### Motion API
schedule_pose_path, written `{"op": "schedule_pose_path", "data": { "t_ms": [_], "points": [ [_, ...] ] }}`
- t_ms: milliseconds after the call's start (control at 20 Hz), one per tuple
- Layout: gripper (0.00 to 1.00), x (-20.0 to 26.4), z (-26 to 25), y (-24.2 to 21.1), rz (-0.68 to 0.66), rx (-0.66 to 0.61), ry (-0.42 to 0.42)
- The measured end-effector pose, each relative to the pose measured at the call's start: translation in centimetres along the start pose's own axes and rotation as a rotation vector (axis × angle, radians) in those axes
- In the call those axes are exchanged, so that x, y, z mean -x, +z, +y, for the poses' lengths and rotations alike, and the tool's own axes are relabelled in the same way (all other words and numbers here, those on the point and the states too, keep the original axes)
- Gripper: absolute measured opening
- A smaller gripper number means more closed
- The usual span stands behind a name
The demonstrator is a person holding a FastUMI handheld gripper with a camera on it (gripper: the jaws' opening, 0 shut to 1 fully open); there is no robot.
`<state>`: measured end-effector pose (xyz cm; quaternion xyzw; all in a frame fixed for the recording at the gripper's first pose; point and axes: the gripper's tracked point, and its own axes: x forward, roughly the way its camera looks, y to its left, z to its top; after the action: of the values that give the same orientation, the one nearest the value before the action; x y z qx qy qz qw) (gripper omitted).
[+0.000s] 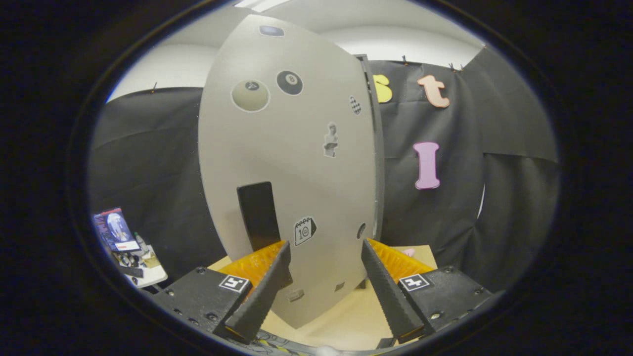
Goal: Open the shoe cabinet door, grab the shoes and put them into the shoe cabinet, then close the shoe cabinet door.
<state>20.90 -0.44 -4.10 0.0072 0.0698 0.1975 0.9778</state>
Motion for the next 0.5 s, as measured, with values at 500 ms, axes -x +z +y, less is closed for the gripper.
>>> {"op": "schedule_pose_path", "data": {
  "t_ms": [500],
  "points": [
    [0.96,-5.4,6.0,0.1,0.003,-0.021,-0.008]
  ]
}}
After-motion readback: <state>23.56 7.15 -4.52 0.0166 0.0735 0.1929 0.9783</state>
